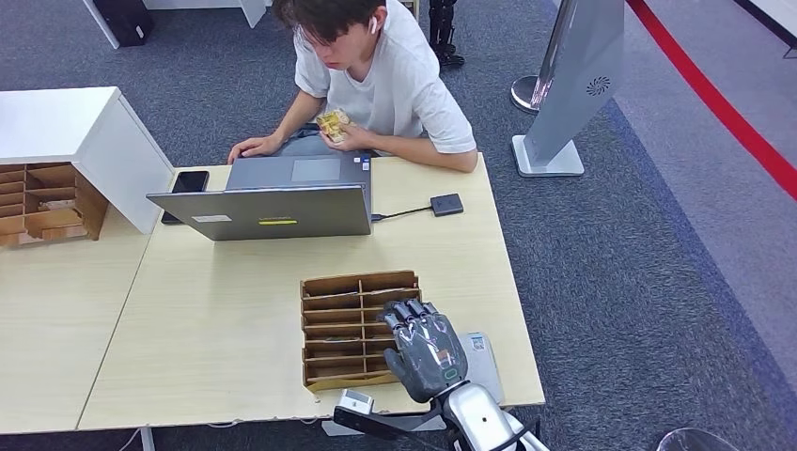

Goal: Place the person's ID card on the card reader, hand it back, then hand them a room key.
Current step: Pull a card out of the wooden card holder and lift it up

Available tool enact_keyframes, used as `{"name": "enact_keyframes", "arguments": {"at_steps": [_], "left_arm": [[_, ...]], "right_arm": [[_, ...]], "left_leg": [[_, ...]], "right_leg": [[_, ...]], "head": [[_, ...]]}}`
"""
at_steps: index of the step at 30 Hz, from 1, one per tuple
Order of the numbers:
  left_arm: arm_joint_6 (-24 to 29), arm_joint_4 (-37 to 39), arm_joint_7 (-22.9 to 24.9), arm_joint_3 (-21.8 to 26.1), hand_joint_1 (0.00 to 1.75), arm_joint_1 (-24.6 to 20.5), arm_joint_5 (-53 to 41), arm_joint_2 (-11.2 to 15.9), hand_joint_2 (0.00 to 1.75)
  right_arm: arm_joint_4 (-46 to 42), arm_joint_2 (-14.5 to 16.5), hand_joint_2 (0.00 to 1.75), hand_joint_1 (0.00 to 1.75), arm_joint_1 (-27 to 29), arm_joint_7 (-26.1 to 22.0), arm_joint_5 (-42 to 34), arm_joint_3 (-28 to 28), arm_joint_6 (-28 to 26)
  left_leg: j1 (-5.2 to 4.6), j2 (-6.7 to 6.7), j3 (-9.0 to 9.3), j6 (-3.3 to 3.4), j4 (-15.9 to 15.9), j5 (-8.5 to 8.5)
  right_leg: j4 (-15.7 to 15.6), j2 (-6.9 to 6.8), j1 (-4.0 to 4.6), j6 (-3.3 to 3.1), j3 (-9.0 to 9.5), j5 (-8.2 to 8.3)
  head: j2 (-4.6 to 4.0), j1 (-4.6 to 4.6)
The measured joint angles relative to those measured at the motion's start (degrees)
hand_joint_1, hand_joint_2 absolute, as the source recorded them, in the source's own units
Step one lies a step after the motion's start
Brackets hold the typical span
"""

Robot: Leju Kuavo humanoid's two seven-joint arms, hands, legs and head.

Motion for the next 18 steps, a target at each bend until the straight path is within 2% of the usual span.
{"name": "enact_keyframes", "arguments": {"at_steps": [18], "left_arm": [[-0.02, 0.00, 0.07, 0.00, 0.00, 0.00, -0.38, 0.00, 0.00]], "right_arm": [[1.49, 0.87, 1.75, 0.66, -0.59, 0.34, -0.01, -0.53, 0.63]], "left_leg": [[0.00, 0.00, 0.00, 0.00, 0.00, 0.00]], "right_leg": [[0.00, 0.00, 0.00, 0.00, 0.00, 0.00]], "head": [[0.00, 0.00]]}}
